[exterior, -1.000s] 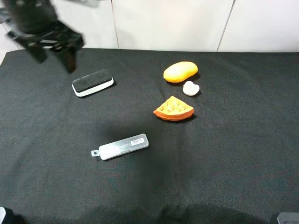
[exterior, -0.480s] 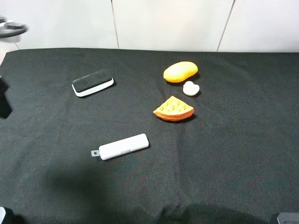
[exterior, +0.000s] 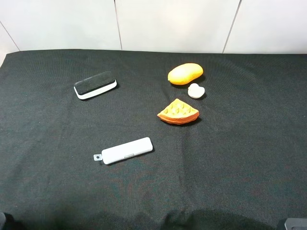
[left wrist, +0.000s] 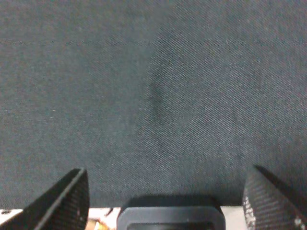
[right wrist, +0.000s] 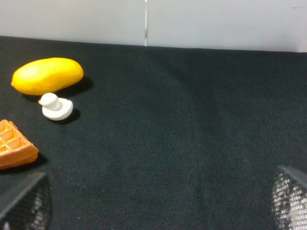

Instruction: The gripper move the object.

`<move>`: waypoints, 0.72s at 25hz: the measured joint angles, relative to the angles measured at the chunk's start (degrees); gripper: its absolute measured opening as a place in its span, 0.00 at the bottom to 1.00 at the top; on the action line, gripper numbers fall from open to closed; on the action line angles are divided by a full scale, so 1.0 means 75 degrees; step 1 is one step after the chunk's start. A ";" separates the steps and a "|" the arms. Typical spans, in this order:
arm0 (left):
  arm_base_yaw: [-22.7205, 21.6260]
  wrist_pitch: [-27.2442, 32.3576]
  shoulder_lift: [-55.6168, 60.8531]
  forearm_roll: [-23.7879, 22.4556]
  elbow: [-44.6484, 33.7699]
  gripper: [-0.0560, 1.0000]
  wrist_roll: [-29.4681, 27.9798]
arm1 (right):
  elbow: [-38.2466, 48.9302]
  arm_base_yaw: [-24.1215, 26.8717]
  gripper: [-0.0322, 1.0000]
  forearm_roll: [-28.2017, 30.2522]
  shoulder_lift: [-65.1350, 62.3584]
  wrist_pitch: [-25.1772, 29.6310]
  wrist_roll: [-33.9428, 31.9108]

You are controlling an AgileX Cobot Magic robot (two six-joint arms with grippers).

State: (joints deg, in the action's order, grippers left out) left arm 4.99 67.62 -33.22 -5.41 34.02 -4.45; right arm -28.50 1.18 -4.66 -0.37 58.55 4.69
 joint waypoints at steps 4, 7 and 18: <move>-0.0265 0.0009 0.0910 0.0128 -0.0045 0.72 0.0063 | 0.0000 0.0000 0.70 0.0000 0.0000 0.0000 0.0000; -0.0435 -0.0005 0.1430 0.0142 -0.0216 0.72 0.0089 | 0.0000 0.0000 0.70 0.0000 0.0000 0.0000 0.0000; -0.0601 -0.0026 0.3176 0.0160 -0.0426 0.72 0.0300 | 0.0000 0.0000 0.70 0.0000 0.0000 0.0000 0.0000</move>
State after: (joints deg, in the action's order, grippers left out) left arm 0.48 67.42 -9.40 -4.21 30.82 -2.20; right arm -28.50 1.18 -4.66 -0.37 58.55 4.69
